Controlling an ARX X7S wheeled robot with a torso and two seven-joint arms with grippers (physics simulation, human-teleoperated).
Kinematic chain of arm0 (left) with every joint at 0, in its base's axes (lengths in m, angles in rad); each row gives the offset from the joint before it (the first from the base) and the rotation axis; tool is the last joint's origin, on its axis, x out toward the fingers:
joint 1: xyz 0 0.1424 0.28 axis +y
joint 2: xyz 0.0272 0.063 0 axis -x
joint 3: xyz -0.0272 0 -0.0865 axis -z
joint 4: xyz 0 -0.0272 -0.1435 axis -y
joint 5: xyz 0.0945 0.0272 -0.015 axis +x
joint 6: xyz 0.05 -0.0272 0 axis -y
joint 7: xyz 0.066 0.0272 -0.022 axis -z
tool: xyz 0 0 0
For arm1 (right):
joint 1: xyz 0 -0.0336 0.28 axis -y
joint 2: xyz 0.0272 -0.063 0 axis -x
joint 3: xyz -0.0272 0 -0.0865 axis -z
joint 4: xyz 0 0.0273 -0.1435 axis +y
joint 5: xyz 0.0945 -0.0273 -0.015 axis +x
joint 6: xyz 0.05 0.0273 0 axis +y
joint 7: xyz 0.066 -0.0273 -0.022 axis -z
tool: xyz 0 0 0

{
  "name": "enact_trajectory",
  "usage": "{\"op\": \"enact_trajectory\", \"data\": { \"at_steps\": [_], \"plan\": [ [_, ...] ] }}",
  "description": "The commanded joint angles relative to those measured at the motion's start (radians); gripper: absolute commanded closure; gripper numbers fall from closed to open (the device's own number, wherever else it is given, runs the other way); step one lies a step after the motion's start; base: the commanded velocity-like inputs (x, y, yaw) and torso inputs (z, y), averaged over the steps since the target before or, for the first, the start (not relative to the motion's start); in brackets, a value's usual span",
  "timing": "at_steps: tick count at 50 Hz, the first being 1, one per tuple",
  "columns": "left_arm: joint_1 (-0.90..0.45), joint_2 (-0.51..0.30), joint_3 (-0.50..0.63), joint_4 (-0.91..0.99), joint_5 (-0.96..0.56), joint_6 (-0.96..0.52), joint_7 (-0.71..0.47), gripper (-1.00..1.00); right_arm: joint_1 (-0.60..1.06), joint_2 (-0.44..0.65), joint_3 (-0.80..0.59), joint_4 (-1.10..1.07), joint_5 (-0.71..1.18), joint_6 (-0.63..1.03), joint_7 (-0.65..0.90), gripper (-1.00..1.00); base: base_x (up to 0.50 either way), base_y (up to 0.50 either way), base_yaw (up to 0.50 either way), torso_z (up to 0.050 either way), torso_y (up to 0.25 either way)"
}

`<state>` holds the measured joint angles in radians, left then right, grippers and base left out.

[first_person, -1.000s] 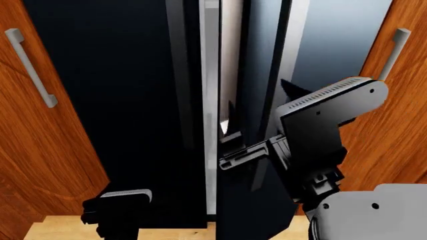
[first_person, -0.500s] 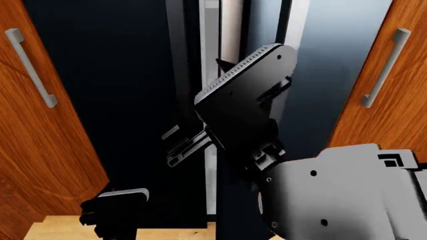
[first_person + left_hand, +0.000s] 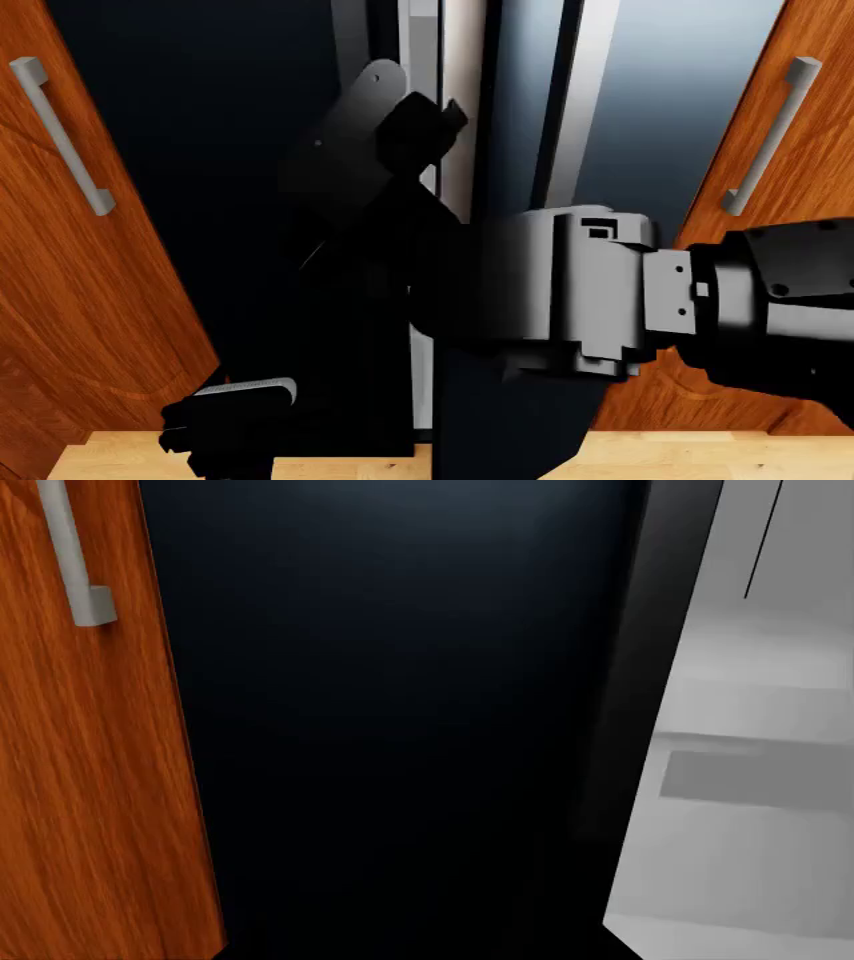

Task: Open the fridge door

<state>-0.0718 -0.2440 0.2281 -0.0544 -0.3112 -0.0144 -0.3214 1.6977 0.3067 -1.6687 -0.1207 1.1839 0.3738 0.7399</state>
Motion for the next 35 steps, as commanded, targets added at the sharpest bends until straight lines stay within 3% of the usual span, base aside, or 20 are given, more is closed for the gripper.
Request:
{"op": "enact_trajectory", "data": {
  "at_steps": [1, 13, 19, 24, 27, 35],
  "plan": [
    [0.008, -0.001, -0.011, 0.003, -0.005, 0.012, 0.006, -1.0, 0.006, -0.195, -0.078, 0.261, -0.078, 0.079, -0.139, -1.0, 0.0, 0.0, 0.0, 0.0, 0.0],
    [0.007, -0.004, -0.008, 0.0, -0.011, 0.015, 0.005, -1.0, -0.073, -0.306, -0.086, 0.526, -0.189, 0.046, -0.293, -1.0, 0.0, 0.0, 0.0, 0.0, 0.0],
    [0.01, -0.006, -0.008, -0.001, -0.016, 0.019, 0.005, -1.0, -0.189, -0.306, 0.091, 0.599, -0.351, 0.134, -0.334, -1.0, 0.0, 0.0, 0.0, 0.0, 0.0],
    [0.011, -0.008, -0.005, 0.003, -0.016, 0.018, 0.004, -1.0, -0.22, -0.307, 0.109, 0.621, -0.419, 0.22, -0.352, -1.0, 0.0, 0.0, 0.0, 0.0, 0.0],
    [0.014, -0.01, -0.006, -0.001, -0.018, 0.026, 0.007, -1.0, -0.23, -0.307, 0.105, 0.627, -0.553, 0.333, -0.377, -1.0, 0.0, 0.0, 0.0, 0.0, 0.0],
    [0.019, -0.019, -0.009, 0.005, -0.028, 0.026, 0.009, -1.0, -0.252, -0.307, 0.122, 0.668, -0.647, 0.38, -0.425, -1.0, 0.0, 0.0, 0.0, 0.0, 0.0]
  ]
}}
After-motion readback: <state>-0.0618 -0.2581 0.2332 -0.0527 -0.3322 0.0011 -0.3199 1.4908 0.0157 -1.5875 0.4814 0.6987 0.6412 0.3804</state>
